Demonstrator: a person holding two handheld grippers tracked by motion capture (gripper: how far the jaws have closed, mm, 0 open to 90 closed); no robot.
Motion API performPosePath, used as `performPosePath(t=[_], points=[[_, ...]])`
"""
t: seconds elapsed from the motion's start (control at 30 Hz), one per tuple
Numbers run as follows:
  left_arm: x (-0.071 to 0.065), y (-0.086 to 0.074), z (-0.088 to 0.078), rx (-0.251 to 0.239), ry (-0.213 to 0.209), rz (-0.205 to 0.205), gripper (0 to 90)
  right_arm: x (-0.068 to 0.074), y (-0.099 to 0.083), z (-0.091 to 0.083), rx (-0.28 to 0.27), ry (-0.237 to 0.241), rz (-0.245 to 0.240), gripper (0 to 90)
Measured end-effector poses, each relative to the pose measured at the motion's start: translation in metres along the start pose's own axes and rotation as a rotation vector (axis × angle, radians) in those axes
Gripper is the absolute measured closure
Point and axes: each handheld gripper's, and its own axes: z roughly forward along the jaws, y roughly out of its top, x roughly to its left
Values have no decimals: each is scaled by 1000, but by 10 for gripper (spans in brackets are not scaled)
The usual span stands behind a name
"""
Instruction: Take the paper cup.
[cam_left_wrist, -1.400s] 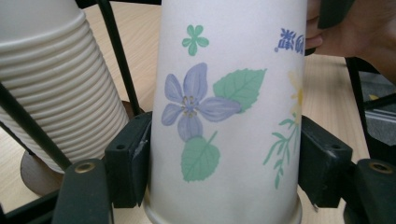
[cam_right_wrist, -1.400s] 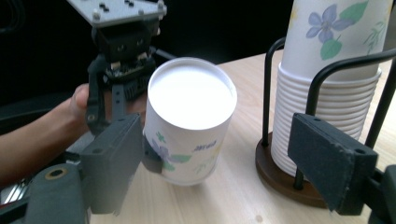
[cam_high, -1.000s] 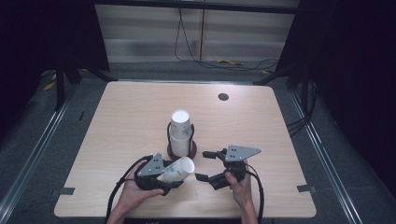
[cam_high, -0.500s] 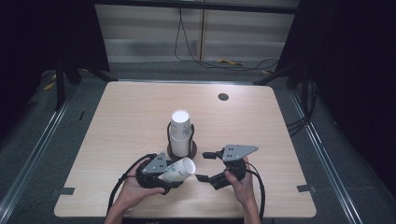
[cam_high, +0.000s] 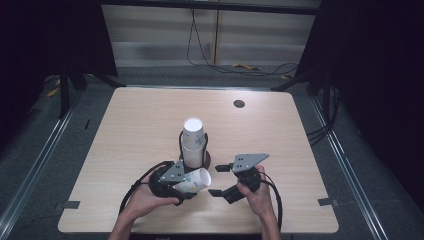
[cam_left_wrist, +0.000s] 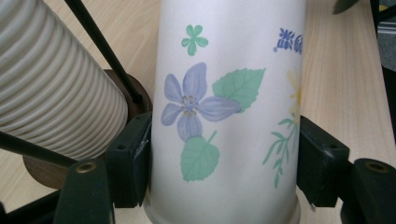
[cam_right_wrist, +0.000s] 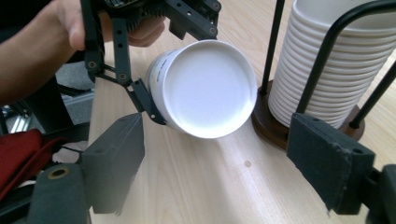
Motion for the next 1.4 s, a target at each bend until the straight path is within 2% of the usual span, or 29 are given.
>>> performPosePath(t=[0.1, 0.13, 0.23, 0.37, 0.47, 0.57, 0.7, 0.77, 0.9, 1.03, 1.07, 1.23, 1.4], points=[[0, 0, 2, 33, 5, 7, 306, 0, 2, 2, 36, -3, -7, 194], [0, 0, 2, 34, 5, 6, 306, -1, 3, 3, 52, 4, -8, 191], [1, 2, 3, 48, 1, 10, 306, -1, 5, 6, 92, -14, -10, 175], [1, 5, 2, 85, 1, 26, 306, -3, 5, 10, 110, 11, -1, 189], [1, 5, 3, 91, -2, 38, 305, -4, 5, 12, 138, 32, 4, 203], [0, 6, 3, 113, -3, 40, 304, -5, 6, 13, 169, 31, -3, 203], [0, 6, 4, 117, -6, 41, 304, -4, 10, 14, 183, 31, -16, 170], [0, 5, 5, 118, -4, 47, 304, -3, 12, 16, 215, 23, -28, 151], [-1, 6, 4, 122, -5, 43, 304, -2, 17, 21, 268, 40, -46, 148], [-1, 5, 5, 122, -6, 43, 303, -2, 19, 27, 315, 73, -50, 157], [-1, 5, 5, 131, -5, 44, 303, -2, 20, 28, 329, 68, -45, 159], [-3, 6, 8, 140, -6, 59, 303, -3, 23, 32, 365, 73, -44, 161], [-4, 6, 9, 156, -3, 64, 301, -5, 24, 35, 366, 72, -49, 175]])
